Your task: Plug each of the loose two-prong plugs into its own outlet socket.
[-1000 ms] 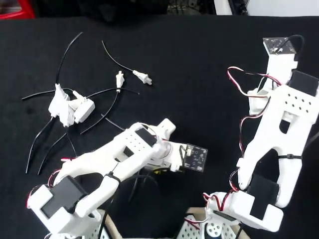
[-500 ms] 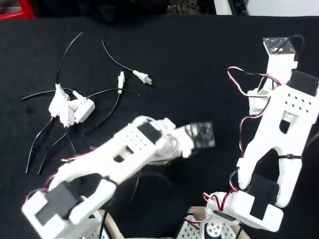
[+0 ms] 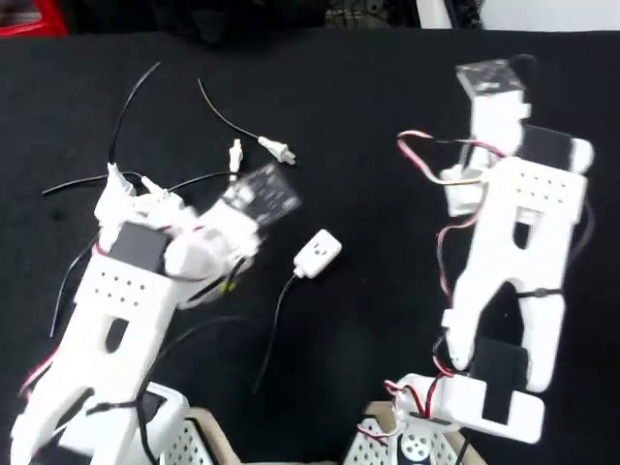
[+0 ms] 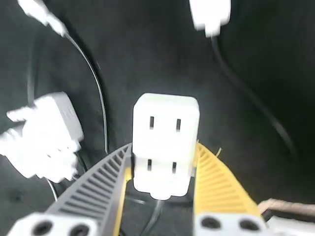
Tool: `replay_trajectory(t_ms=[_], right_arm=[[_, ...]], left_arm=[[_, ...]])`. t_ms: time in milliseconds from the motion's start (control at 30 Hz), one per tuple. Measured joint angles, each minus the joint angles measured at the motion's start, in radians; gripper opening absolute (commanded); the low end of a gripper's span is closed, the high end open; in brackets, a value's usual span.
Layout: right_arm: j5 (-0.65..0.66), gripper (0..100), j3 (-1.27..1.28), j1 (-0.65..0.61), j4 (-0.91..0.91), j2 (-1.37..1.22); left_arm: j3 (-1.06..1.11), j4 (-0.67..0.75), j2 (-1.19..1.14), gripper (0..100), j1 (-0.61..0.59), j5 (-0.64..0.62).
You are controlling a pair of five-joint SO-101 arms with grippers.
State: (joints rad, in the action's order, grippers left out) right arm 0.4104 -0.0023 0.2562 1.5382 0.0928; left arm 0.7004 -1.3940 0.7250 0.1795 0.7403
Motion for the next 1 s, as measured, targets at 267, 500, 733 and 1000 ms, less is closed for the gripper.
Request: replay_trajectory(t_ms=[267,500,733,1000], right_arm=[[0.000,5.3,0.000,-0.203,-0.008,-0.086],[0.008,5.4,0.000,-0.331,-0.114,-0.192],[0.071,14.9,-0.098,-0.442,-0.069,-0.256],[0.175,22.8,-0.130,-0.638,-0.126,-0.344]], left_arm=[[0.621,0.512,0.250,7,-0.068,0.098],[0.798,0.621,0.393,31,-0.068,0.137],[0.798,0.488,0.568,44,-0.068,0.135],[0.798,0.253,0.964,44,-0.230,-0.087]])
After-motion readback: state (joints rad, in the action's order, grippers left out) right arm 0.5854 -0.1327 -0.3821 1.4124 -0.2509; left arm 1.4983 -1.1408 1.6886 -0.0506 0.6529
